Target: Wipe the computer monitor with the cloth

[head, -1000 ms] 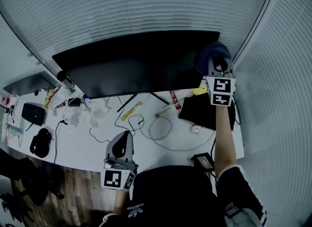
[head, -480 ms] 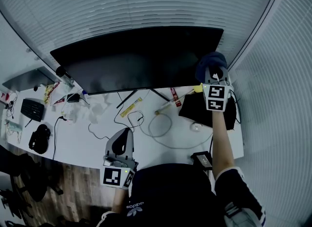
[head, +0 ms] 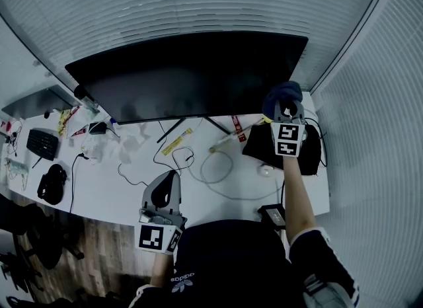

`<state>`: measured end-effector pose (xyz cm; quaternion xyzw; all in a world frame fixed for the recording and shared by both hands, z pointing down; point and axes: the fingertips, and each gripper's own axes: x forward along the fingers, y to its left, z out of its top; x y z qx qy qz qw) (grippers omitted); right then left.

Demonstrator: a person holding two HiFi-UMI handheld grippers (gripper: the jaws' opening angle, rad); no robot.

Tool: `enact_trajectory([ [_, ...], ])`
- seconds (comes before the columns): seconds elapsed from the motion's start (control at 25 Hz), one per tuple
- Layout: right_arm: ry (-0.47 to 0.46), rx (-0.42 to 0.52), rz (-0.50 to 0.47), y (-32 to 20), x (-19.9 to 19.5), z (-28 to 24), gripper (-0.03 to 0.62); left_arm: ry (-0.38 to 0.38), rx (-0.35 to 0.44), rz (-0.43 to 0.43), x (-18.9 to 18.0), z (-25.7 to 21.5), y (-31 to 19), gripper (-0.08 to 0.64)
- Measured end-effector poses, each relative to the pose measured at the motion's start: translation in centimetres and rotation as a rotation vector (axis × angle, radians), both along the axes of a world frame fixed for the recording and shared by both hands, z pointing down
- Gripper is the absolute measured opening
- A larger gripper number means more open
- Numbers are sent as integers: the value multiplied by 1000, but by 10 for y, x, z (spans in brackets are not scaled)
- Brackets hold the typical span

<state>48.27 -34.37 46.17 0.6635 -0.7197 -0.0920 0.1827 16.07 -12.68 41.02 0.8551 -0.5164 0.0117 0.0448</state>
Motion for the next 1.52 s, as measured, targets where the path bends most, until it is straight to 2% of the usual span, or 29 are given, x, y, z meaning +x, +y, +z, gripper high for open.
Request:
enact_trajectory([
  [0.2,7,-57,0,2,-1,29,48,4,-1,3,1,-2,-2,5],
  [0.64,-21,-250,36,5,1,112,48,4,-7,-15,-5,4,-5,5],
  [1.08,-63,-252,150,6,-5,113,48,12,-6,-14,-20,6,1,5],
  [1.52,-78,-259,126,7,-63,110,48,29,-16,-2,-55,5,-2,5],
])
